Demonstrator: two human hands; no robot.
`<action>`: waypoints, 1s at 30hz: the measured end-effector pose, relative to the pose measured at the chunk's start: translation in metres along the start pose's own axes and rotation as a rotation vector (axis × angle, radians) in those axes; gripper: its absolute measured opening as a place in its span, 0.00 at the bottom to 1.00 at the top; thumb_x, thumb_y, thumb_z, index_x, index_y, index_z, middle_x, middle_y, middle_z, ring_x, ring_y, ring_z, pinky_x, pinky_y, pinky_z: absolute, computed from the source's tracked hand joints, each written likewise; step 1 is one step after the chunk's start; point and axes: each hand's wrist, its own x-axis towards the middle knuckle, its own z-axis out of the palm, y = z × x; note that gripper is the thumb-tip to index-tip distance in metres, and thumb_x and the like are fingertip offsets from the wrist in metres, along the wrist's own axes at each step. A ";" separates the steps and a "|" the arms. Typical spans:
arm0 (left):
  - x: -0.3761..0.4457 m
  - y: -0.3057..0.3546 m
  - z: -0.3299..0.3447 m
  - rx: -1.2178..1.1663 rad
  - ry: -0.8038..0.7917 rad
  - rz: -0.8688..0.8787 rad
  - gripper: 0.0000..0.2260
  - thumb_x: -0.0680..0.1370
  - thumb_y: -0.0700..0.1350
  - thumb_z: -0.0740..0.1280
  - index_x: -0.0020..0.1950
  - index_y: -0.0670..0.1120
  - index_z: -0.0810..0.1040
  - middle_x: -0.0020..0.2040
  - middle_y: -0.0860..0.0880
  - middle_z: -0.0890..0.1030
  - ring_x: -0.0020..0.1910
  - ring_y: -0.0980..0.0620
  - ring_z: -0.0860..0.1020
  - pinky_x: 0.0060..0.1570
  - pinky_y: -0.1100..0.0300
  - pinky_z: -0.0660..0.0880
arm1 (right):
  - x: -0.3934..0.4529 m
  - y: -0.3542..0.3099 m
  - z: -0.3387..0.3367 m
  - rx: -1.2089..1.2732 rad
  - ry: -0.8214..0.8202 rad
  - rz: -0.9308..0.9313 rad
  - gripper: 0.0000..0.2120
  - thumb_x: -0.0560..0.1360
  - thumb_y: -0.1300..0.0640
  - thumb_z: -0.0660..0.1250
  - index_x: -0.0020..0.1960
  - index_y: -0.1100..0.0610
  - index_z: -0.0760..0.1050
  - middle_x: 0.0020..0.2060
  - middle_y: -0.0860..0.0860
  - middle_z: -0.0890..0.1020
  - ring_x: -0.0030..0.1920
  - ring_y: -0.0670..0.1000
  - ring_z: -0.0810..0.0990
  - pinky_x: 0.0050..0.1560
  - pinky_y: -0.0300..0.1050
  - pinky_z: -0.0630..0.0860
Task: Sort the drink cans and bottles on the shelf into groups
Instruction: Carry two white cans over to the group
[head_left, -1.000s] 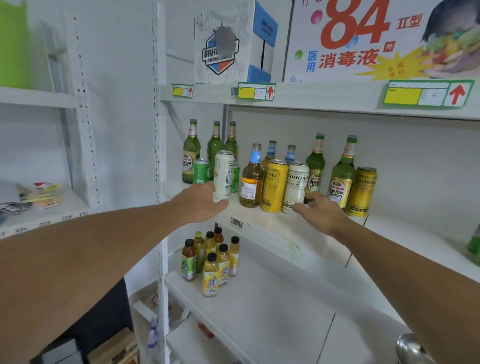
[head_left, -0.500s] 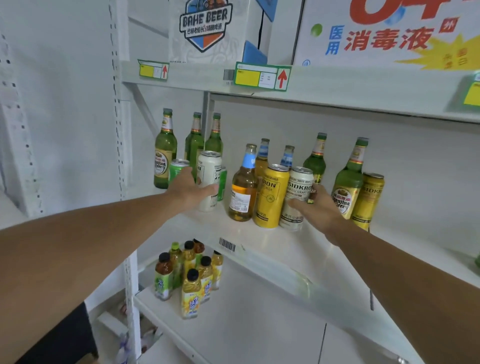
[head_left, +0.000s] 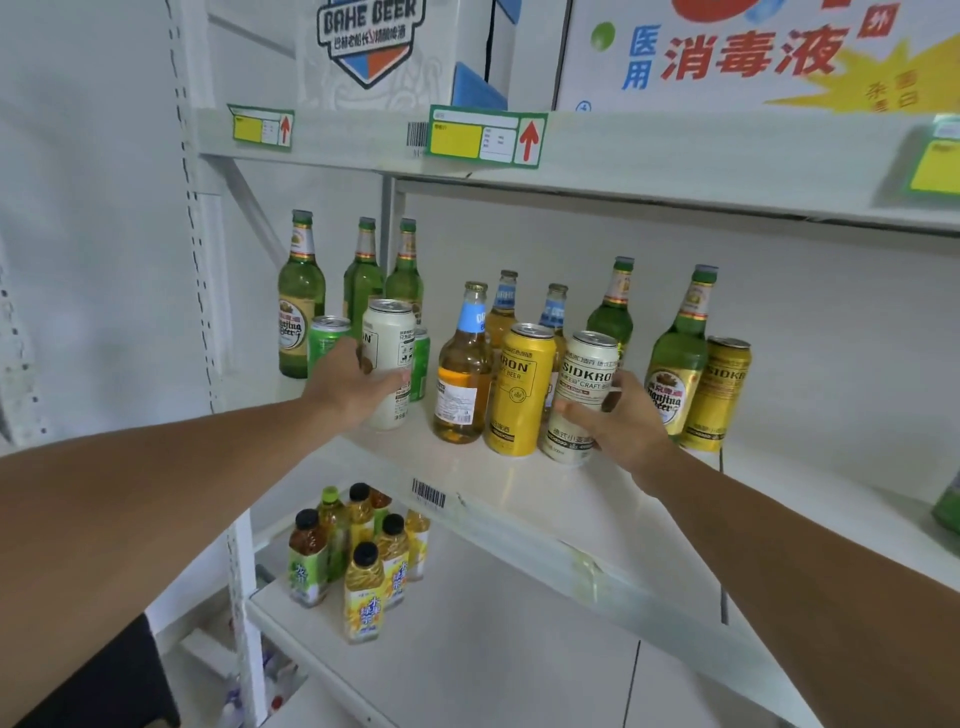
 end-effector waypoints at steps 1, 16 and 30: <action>-0.005 0.001 -0.002 -0.002 0.014 0.012 0.30 0.69 0.61 0.82 0.68 0.51 0.81 0.58 0.52 0.86 0.56 0.49 0.85 0.53 0.50 0.83 | -0.005 -0.001 -0.002 -0.019 0.018 0.000 0.33 0.71 0.50 0.84 0.70 0.51 0.71 0.58 0.47 0.84 0.58 0.51 0.84 0.63 0.63 0.82; -0.102 0.060 -0.002 -0.038 -0.103 0.238 0.24 0.74 0.56 0.82 0.65 0.49 0.81 0.53 0.56 0.81 0.56 0.51 0.81 0.44 0.63 0.72 | -0.101 -0.018 -0.078 -0.037 0.146 -0.005 0.32 0.69 0.48 0.85 0.66 0.49 0.73 0.56 0.46 0.84 0.58 0.51 0.84 0.60 0.61 0.84; -0.230 0.175 0.104 -0.121 -0.193 0.257 0.30 0.73 0.57 0.82 0.70 0.46 0.79 0.60 0.50 0.83 0.58 0.50 0.81 0.48 0.61 0.74 | -0.222 0.030 -0.243 -0.065 0.209 0.038 0.32 0.70 0.48 0.84 0.67 0.53 0.72 0.54 0.48 0.84 0.54 0.50 0.84 0.56 0.55 0.85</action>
